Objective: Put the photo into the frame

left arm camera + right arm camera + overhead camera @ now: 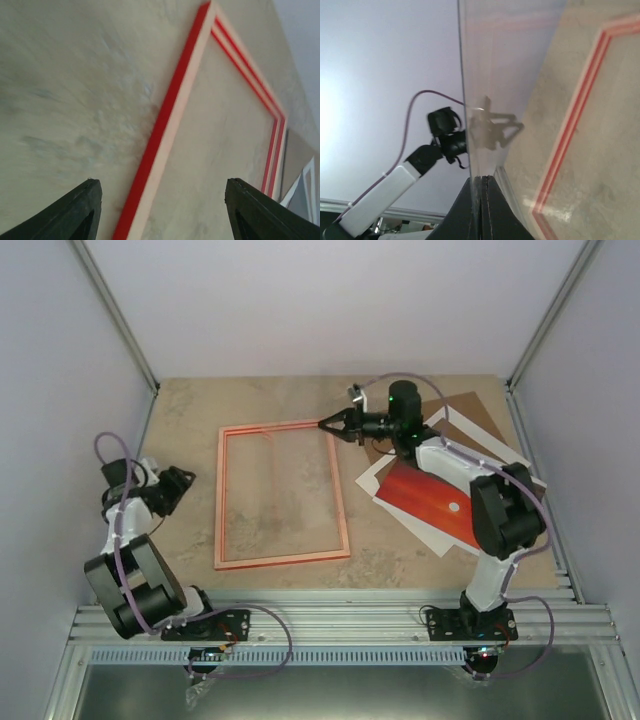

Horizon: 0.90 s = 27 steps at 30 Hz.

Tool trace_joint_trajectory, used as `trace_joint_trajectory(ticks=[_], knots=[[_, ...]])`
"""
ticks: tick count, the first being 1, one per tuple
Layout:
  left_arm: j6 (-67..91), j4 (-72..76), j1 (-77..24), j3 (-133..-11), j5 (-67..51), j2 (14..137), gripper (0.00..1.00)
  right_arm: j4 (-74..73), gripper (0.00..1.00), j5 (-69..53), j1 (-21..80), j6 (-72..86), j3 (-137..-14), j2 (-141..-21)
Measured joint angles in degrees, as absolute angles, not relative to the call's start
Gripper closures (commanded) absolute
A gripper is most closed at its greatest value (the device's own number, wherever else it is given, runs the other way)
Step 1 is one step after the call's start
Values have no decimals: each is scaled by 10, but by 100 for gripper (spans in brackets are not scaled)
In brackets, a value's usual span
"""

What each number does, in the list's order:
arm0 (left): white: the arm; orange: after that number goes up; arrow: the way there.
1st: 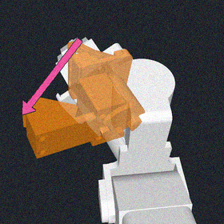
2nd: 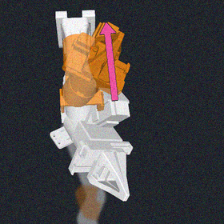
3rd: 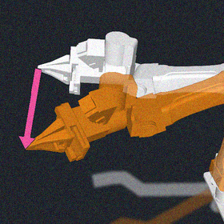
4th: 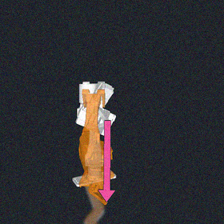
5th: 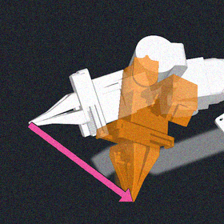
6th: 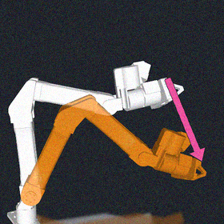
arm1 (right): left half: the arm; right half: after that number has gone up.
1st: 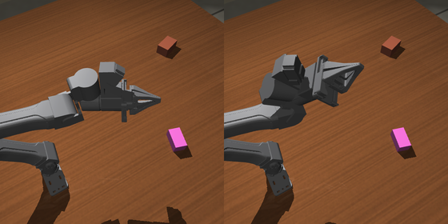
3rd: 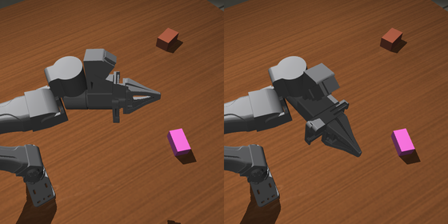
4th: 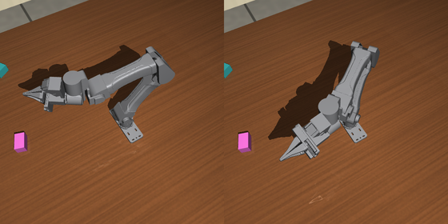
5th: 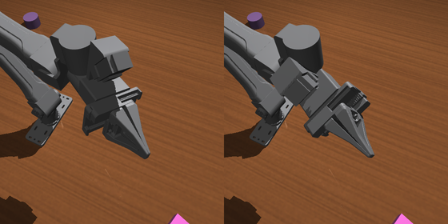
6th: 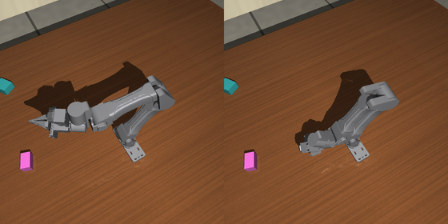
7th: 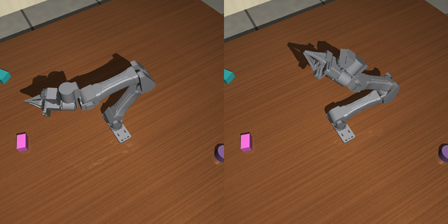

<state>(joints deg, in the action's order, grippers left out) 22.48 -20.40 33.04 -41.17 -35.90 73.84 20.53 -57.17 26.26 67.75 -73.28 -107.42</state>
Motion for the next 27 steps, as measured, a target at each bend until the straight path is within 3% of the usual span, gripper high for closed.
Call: trace_joint_trajectory(ticks=[8,13,20,27], knots=[[227,-199,231,-410,-359,837,26,224,99,-572,181,660,-709,-985],[245,-160,213,-382,-374,880,30,223,99,-572,148,658,-685,-970],[287,-72,109,-369,-392,902,35,219,100,-572,119,653,-677,-952],[297,-50,70,-437,-393,958,13,232,100,-572,130,668,-653,-938]])
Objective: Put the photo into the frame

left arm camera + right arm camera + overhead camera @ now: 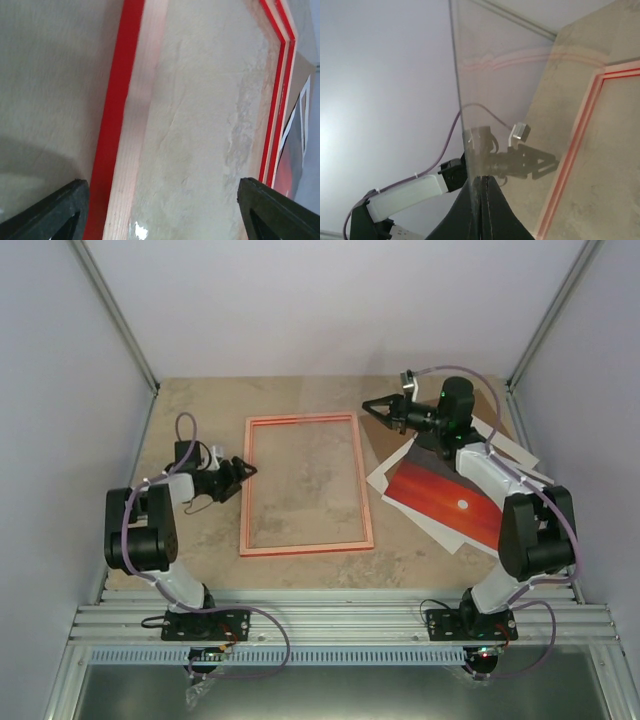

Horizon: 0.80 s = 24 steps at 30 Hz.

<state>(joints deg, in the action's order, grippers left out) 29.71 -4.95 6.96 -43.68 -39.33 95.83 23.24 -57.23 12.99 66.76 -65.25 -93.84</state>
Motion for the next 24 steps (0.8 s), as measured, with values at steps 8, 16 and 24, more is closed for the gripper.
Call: trace_joint_trajectory(ticks=[8,16,24], knots=[[296,-60,155,-464,-331,860,1,284,99,-569,206,704,-702,-969],[288,-63,295,-538,-216,726,1,347,100,-556,306,760,-819,-1099],[294,-82,340,-505,-198,655,1,368,99,-538,338,797,-796,-1142]])
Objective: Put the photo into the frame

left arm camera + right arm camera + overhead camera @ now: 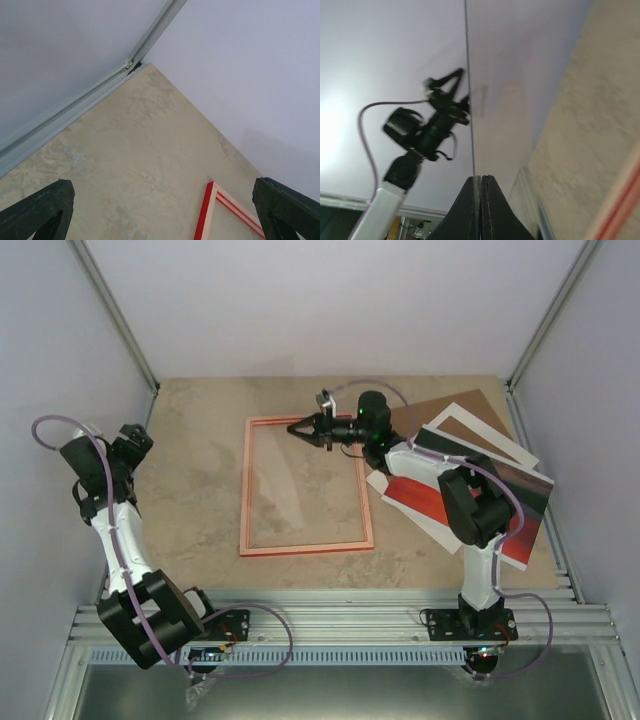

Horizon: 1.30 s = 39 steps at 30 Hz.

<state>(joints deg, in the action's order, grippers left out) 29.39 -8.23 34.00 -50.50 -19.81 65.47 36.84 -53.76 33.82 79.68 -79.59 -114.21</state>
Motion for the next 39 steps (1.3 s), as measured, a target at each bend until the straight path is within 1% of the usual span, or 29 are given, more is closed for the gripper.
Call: trace_joint_trajectory(ticks=[5,9,16,23,28,33,39], knots=[[294,-82,340,-489,-216,658,1,390,99,-529,323,807,-707,-1200],[293,-81,340,-480,-227,675,1,361,100,-513,307,781,-687,-1251],[289,-82,340,-479,-252,730,1,271,100,-485,283,686,-685,-1222],[289,-80,340,-479,-269,750,1,277,99,-473,272,665,-683,-1210],[287,-82,340,-479,-270,751,1,238,99,-466,270,619,-679,-1209],[282,-84,340,-479,-272,763,1,215,99,-456,262,584,-644,-1192],[279,-90,340,-482,-274,776,1,200,99,-455,243,550,-642,-1188]])
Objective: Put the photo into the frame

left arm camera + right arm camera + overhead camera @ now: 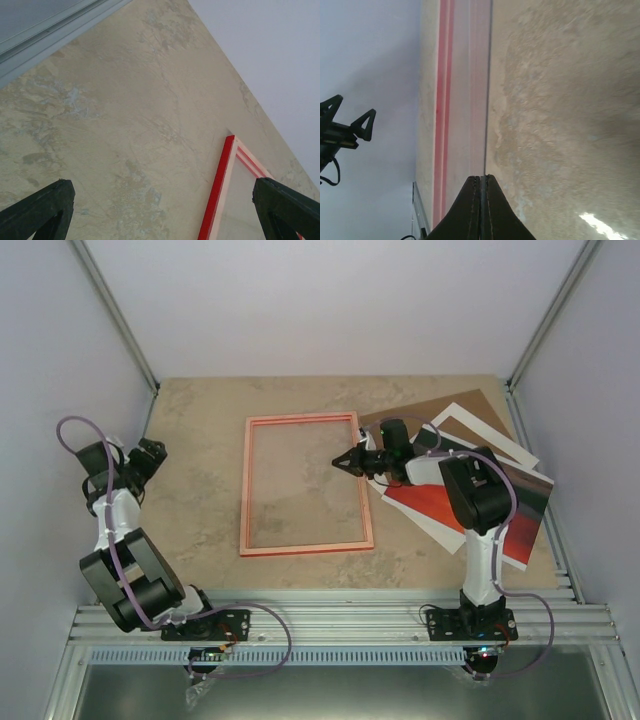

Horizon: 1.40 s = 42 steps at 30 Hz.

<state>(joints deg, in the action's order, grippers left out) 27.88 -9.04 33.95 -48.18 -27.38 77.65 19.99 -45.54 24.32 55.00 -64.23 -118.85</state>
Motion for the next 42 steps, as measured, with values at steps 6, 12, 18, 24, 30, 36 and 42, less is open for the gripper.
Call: trace_joint_trajectory(ticks=[6,12,18,24,30,36,42], knots=[[277,-91,340,-486,-277,778,1,183,100,-446,235,534,-642,-1188],[277,-91,340,-486,-280,778,1,173,100,-440,235,524,-642,-1188],[277,-91,340,-486,-280,778,1,151,99,-435,234,507,-642,-1184],[276,-91,340,-485,-280,778,1,122,100,-432,234,487,-652,-1183],[274,-91,340,-485,-280,778,1,81,99,-432,234,460,-678,-1183],[271,-91,340,-485,-280,778,1,56,99,-429,234,445,-684,-1183],[270,-91,340,-485,-280,778,1,44,100,-428,233,437,-684,-1183]])
